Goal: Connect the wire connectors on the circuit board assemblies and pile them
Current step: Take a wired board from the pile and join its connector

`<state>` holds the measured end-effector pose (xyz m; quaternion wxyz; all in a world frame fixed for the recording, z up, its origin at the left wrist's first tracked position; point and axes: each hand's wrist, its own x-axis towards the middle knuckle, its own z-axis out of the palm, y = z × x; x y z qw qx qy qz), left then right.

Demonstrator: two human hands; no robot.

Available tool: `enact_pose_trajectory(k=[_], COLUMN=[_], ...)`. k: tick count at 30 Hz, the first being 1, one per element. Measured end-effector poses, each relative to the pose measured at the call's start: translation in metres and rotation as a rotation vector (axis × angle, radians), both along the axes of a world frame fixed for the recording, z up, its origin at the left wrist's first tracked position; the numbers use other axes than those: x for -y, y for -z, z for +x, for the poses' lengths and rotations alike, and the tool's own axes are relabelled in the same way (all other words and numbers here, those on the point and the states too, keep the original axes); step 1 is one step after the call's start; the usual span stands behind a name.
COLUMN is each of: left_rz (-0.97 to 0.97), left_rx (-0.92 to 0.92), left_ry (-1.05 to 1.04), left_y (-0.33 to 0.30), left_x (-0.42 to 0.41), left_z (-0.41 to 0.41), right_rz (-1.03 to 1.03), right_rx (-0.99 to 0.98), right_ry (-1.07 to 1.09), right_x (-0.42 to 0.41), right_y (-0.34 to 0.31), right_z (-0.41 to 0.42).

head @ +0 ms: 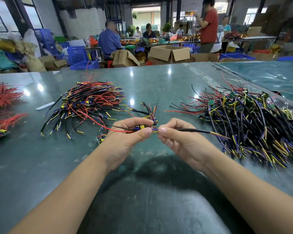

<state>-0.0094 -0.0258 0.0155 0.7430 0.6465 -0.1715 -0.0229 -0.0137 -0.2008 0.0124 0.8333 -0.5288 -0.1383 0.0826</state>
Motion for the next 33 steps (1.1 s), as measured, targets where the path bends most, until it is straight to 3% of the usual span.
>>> enact_pose_trajectory(k=[3, 9, 14, 17, 23, 25, 27, 33], left_rz=[-0.033, -0.052, -0.066, -0.051, -0.022, -0.003, -0.005, -0.080], left_rx=[-0.013, -0.054, -0.067, -0.090, -0.104, -0.101, -0.106, -0.152], left_ry=[0.038, -0.192, -0.184, -0.213, -0.220, -0.216, -0.210, -0.160], left_y=[-0.001, 0.004, 0.004, 0.004, 0.002, 0.002, 0.002, 0.002], left_x=[0.001, -0.009, -0.012, -0.016, -0.022, -0.022, -0.022, -0.023], left_z=[0.001, 0.011, 0.014, 0.016, 0.015, 0.015, 0.015, 0.016], right_rz=[0.095, 0.207, 0.252, 0.006, -0.873, -0.979, -0.959, -0.549], right_rx=[-0.078, -0.111, -0.112, -0.091, 0.269, 0.326, 0.306, 0.167], right_ry=[-0.059, 0.142, 0.175, 0.277, 0.546, 0.553, 0.543, 0.466], right_x=[0.002, 0.000, 0.008, 0.006, 0.019, 0.022, 0.023, 0.021], right_y=[0.001, 0.005, 0.000, 0.002, 0.007, 0.008, 0.009, 0.011], right_z=[0.002, 0.012, 0.016, 0.016, 0.013, 0.014, 0.015, 0.015])
